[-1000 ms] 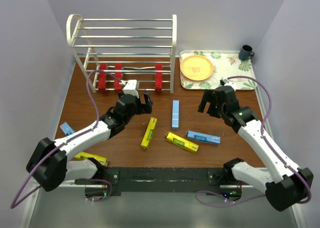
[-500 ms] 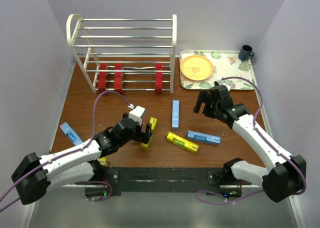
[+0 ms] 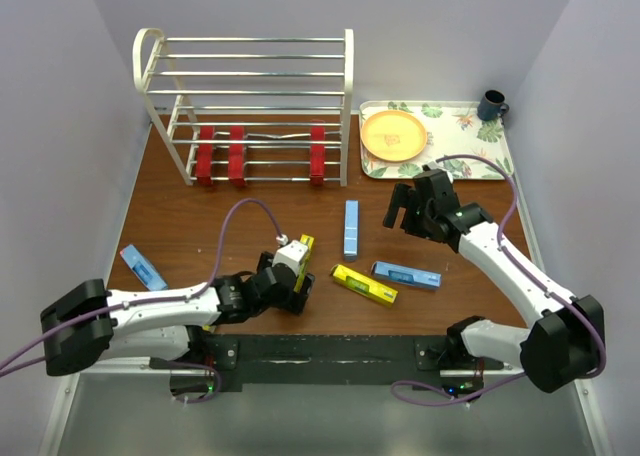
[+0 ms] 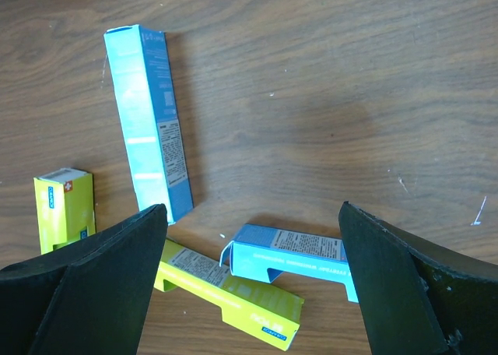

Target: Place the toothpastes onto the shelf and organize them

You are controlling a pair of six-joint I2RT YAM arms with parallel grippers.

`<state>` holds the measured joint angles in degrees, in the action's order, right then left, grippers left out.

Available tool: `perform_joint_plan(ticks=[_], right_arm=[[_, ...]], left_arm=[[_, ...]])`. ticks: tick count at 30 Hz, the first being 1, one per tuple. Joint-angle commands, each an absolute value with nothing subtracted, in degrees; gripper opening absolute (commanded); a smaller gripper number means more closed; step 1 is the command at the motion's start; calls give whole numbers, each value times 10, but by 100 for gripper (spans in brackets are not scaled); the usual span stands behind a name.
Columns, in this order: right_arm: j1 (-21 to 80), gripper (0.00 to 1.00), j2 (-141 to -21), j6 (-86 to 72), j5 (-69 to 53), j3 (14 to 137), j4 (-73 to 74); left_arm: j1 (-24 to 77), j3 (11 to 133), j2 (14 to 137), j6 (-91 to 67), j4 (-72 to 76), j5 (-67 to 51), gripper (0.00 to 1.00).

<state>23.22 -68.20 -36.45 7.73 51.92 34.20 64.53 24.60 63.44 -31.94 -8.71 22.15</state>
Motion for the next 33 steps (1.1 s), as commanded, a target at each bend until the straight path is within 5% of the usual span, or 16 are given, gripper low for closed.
perform_joint_plan(ticks=[1,15,23,33], right_arm=[[232,96,-684,-363,67,532,329],[232,96,-697,-359,66,534,321],[231,96,-704,-359,64,537,309],[233,96,-705,-354,69,541,295]], left_arm=[[662,241,674,-356,-75,291,85],[669,234,701,-348,-18,316,39],[669,245,634,-336,-29,320,23],[625,345,592,-280,-103,332,20]])
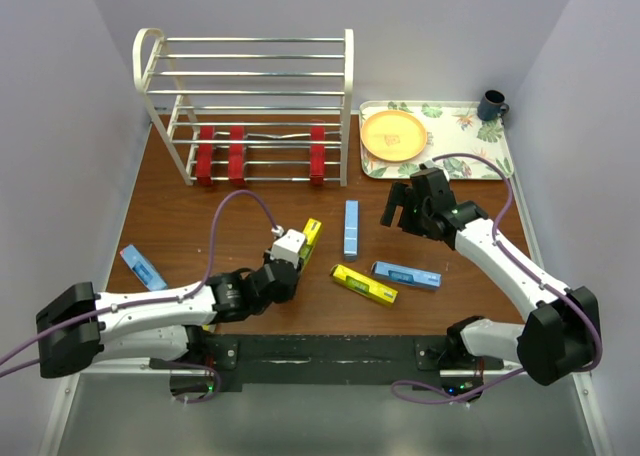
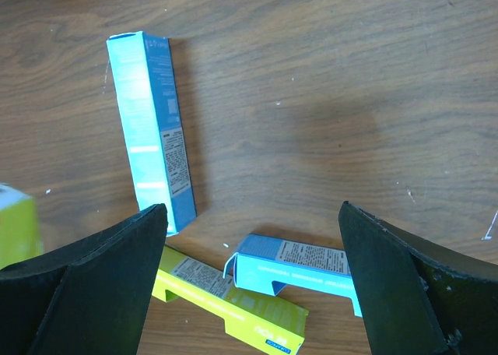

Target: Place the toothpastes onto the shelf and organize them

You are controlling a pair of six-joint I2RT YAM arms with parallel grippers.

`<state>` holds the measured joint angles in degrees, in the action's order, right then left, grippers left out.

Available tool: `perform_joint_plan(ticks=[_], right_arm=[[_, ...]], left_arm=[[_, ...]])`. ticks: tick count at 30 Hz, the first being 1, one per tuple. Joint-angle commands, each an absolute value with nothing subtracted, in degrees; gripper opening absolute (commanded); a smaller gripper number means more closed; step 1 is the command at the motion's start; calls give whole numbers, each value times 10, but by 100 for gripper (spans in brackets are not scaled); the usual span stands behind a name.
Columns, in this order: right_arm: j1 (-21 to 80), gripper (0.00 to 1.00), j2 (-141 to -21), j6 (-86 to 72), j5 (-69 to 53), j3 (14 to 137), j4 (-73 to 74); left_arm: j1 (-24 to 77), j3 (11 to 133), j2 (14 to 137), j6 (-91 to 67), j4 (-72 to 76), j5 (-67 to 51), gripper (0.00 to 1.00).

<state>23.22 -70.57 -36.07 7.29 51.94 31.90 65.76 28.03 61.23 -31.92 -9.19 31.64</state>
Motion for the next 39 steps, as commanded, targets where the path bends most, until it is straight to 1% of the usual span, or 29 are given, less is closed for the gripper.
perform_joint_plan(ticks=[1,3,10,17,22,27,31,39], right_arm=[[232,96,-706,-353,69,542,295],[232,96,-703,-351,69,544,297],[232,96,-680,-331,93,548,315],[231,97,-659,-312,106,551,335],[232,97,-632,-307,112,540,341],[231,97,-608,-294,99,522,333],[231,97,-598,-287,84,517,329],[232,97,-531,-267,68,479,290]], left_arm=[[611,364,587,-268,-108,323,20],[567,379,580,-257,-119,292,20],[499,481,570,-197,-182,269,20],[339,556,585,-145,-205,167,20],[239,613,642,-103,-203,119,20],[156,643,678,-81,-158,70,22],[66,670,713,-84,-129,15,23],[-25,703,782,-65,-70,-60,24]])
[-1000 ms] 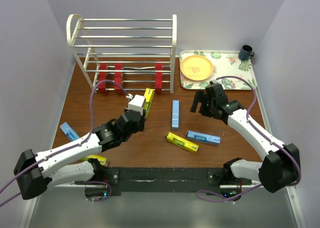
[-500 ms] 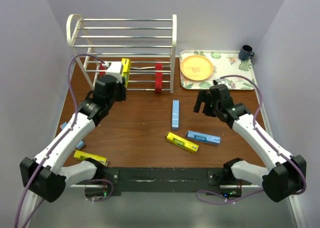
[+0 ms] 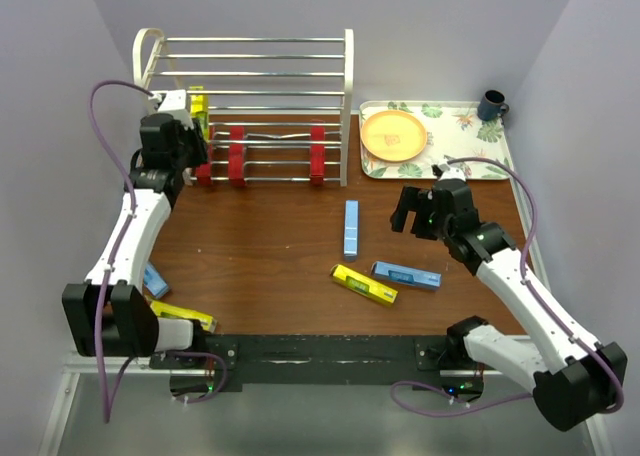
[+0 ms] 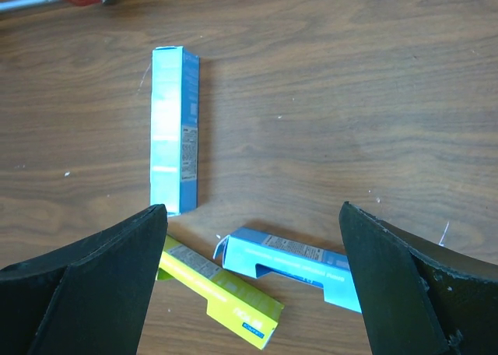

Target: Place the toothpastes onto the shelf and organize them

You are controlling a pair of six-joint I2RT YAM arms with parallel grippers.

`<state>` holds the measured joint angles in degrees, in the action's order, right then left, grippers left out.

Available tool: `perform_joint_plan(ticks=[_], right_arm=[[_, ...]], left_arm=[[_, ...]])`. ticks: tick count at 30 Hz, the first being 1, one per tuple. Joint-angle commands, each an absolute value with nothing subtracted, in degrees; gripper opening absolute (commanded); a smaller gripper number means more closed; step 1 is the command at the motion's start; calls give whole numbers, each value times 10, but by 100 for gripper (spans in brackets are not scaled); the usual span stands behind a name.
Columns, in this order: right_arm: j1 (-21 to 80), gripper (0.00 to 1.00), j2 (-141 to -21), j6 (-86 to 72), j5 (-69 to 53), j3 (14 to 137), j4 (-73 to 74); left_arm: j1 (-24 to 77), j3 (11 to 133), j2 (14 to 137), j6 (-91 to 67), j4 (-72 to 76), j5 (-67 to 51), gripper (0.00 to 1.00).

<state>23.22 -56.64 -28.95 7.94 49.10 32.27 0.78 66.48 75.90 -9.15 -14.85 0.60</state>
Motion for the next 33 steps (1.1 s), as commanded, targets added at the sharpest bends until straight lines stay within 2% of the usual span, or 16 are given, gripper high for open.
perform_joint_plan(ticks=[1,14,17,33], right_arm=[[231,97,-527,-265,68,477,287],[231,97,-519,-235,72,460,271],[231,97,-520,-234,76,458,272],[231,98,-526,-236,83,458,273]], left_arm=[[-36,709,790,-62,-67,-67,24],[-50,794,903,-3,-45,-70,28],[-50,799,916,15,-48,-68,32],[-51,792,914,25,-92,-51,38]])
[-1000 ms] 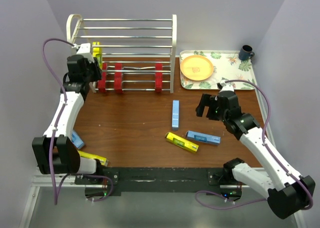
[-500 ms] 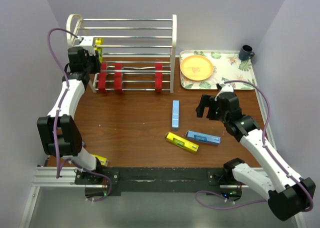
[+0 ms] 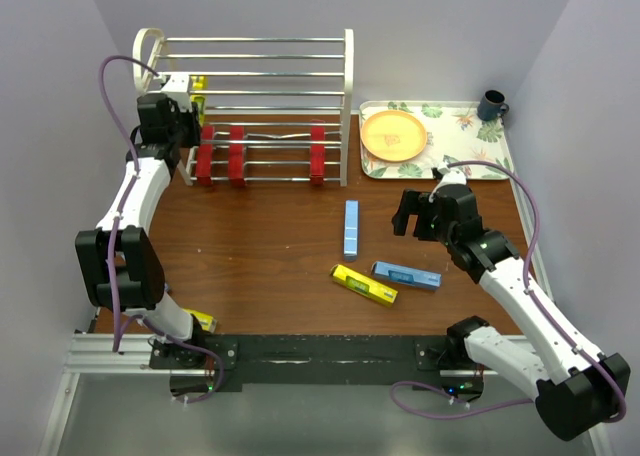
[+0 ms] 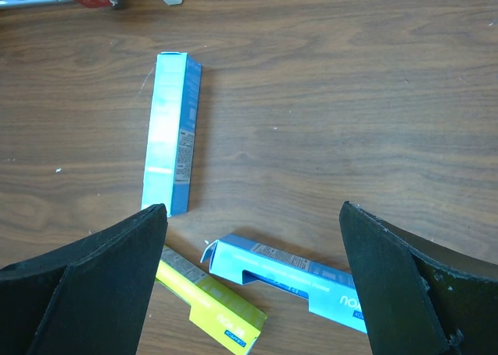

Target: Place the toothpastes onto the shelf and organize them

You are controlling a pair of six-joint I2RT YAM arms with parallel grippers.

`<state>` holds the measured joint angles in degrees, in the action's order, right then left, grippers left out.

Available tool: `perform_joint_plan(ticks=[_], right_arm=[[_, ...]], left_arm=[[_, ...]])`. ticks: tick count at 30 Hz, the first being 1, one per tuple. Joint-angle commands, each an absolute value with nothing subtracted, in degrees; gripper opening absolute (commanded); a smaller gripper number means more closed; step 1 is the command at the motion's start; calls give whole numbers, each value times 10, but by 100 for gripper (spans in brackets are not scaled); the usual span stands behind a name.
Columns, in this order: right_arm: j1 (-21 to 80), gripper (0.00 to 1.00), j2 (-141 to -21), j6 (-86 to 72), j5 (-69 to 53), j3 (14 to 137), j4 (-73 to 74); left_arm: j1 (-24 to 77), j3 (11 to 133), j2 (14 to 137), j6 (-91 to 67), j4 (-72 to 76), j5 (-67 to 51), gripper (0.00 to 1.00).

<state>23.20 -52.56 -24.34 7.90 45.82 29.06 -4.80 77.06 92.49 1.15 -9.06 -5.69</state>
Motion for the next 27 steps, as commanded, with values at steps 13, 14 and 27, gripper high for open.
perform_joint_plan(ticks=[13,14,27], right_arm=[[231,98,-518,-239,86,453,280],[231,98,-517,-239,86,452,280],[232,98,-517,-240,84,453,277]], left_arm=[[-50,803,926,24,-124,-50,44],[-50,803,925,25,-125,-48,44],[-50,800,911,16,-127,-35,72]])
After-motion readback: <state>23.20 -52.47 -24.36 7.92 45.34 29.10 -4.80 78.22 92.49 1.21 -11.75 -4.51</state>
